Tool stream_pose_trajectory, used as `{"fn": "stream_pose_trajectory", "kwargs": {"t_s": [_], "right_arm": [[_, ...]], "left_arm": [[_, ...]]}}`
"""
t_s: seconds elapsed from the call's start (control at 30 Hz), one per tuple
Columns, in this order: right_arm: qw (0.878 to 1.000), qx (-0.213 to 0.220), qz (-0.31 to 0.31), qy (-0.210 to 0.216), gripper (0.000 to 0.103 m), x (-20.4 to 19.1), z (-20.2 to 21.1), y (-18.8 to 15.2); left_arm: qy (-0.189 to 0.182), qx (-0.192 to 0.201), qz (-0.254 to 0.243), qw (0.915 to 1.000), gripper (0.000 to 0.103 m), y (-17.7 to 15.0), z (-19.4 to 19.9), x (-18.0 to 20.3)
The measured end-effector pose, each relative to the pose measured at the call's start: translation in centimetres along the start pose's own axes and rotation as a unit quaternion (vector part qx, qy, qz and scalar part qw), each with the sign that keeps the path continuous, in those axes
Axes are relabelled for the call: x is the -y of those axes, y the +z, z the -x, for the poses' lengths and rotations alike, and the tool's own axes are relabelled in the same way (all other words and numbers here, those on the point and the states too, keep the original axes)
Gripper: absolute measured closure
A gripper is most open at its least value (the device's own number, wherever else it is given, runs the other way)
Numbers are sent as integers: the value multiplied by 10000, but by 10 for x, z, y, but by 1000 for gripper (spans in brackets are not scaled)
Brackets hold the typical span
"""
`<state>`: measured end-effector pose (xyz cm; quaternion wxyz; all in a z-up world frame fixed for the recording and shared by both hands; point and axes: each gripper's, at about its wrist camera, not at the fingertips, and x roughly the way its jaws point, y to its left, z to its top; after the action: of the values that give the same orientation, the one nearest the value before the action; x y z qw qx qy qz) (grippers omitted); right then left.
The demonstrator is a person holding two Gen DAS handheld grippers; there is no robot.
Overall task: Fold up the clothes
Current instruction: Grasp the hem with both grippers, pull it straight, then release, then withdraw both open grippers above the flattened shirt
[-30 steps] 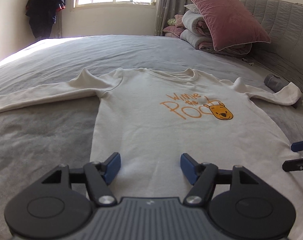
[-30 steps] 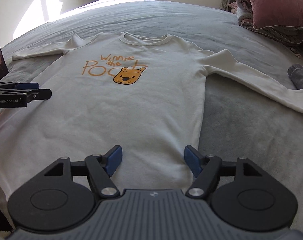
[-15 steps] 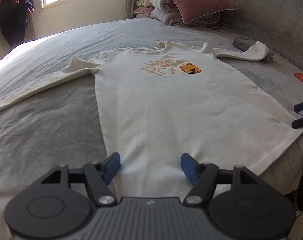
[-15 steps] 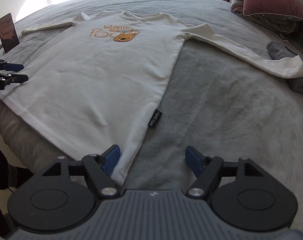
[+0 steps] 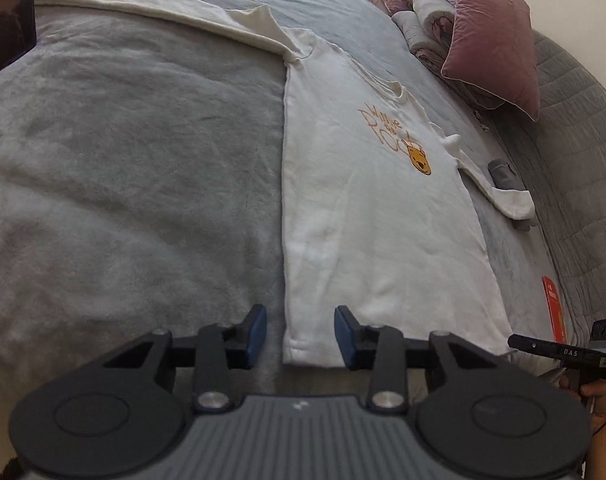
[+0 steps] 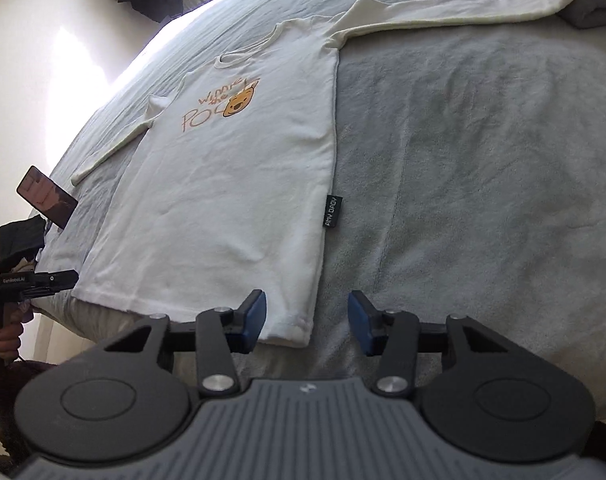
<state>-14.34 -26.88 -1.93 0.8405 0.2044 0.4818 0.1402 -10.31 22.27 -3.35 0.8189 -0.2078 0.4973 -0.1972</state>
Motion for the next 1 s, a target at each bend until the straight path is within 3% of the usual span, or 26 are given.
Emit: {"fn": "stream_pose_trajectory", "kwargs": {"t_s": [0.03, 0.1, 0.13, 0.17, 0.27, 0.37, 0.53, 0.6, 0.67, 0.73, 0.83, 0.93, 1.0], "right_arm": [[9999, -38, -102, 104, 71, 2, -2, -1], [9996, -73, -149, 222, 75, 1, -5, -5], [9997, -64, -151, 188, 85, 1, -5, -5], [9997, -46, -184, 163, 93, 1, -3, -5], [9994, 170, -226, 210, 95, -2, 16, -3], [9994, 325, -62, 102, 96, -6, 34, 1], [9992, -157, 102, -365, 96, 1, 1, -3], [9990, -126, 155, -387, 97, 4, -2, -6], [9992, -107, 195, -342, 94, 4, 3, -4], [9987, -100, 355, -356, 83, 0, 9, -2], [9965, 187, 623, -529, 54, -9, 17, 3], [9912, 588, 910, -762, 53, -24, 13, 14], [9864, 829, 1100, -893, 53, -35, 6, 21]], "left_arm": [[-77, -17, 39, 10000, 67, -2, -2, 1], [-128, -16, -4, 9999, 87, -6, -3, 6], [-87, 31, -68, 9999, 94, -7, -1, 10], [-45, 78, -132, 9999, 95, -9, 0, 13], [-78, 450, -301, 9985, 95, -10, 20, 24], [60, 347, -422, 9985, 95, -11, 17, 24], [390, 30, -458, 9982, 94, -18, -9, 13], [366, 38, -456, 9983, 94, -17, -5, 13], [385, 59, -575, 9976, 85, -16, 1, 14], [503, 168, -753, 9958, 81, -14, 8, 19], [898, 667, -1114, 9875, 60, -6, 18, 30], [1040, 1127, -1331, 9792, 54, 6, 17, 46], [943, 1297, -1447, 9764, 50, 14, 8, 60]]}}
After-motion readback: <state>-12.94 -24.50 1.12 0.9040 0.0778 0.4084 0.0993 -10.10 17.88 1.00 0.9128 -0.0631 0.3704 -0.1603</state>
